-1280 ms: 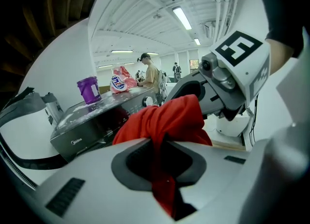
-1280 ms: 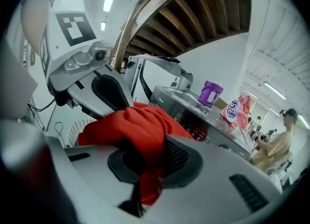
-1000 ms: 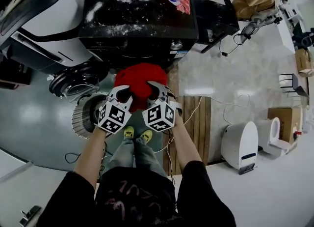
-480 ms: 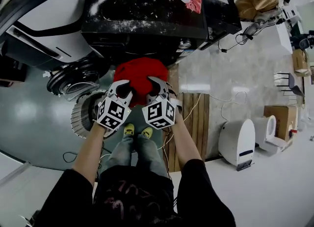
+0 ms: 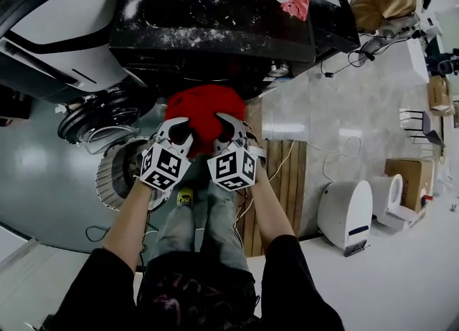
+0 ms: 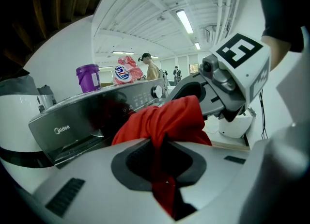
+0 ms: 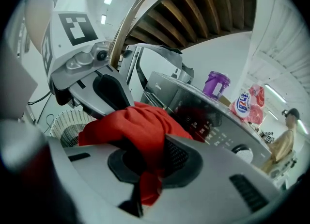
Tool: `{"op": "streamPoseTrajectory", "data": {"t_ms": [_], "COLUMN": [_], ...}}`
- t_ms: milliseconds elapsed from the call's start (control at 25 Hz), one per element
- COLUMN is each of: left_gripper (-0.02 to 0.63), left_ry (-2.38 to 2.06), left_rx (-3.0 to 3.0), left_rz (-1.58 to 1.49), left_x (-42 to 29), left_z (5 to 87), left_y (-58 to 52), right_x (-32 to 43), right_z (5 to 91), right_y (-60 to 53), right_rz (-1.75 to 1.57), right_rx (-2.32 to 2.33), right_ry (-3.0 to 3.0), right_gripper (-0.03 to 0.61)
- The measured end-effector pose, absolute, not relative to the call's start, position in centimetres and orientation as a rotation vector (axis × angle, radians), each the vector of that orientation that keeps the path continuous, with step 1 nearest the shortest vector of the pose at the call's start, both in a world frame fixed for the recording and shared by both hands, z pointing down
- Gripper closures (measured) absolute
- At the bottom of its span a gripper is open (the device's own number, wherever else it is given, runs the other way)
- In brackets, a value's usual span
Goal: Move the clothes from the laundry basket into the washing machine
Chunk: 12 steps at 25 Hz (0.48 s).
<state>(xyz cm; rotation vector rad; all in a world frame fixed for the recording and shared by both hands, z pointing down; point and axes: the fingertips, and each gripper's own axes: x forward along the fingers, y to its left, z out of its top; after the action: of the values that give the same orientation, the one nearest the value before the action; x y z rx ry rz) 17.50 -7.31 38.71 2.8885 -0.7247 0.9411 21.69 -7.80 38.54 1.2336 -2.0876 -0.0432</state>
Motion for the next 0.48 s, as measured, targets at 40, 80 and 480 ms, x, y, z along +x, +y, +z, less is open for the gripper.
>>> {"op": "streamPoseTrajectory", "data": {"t_ms": [40, 80, 480], "left_gripper": [0.553, 0.553, 0.554], "left_ry": [-0.724, -0.723, -0.796], "left_rx": [2.895, 2.901, 2.897], "left_rz": [0.948, 0.954, 0.955], "left_x": [17.8, 18.2, 20.7], "left_z": [39.7, 40.7, 51.5], "left_y": [-7.8, -8.4, -13.0], "right_x": [22.0, 22.4, 24.9], "right_z": [39.6, 40.6, 51.5], "right_y": [-8.3, -8.8, -13.5], "right_rz": [-0.047, -0.053, -0.089], "right_rx": [1.230, 1.224, 1.175], "right_ry": [-2.097, -2.103, -2.139], "right_gripper": [0.529, 0.528, 0.529]}}
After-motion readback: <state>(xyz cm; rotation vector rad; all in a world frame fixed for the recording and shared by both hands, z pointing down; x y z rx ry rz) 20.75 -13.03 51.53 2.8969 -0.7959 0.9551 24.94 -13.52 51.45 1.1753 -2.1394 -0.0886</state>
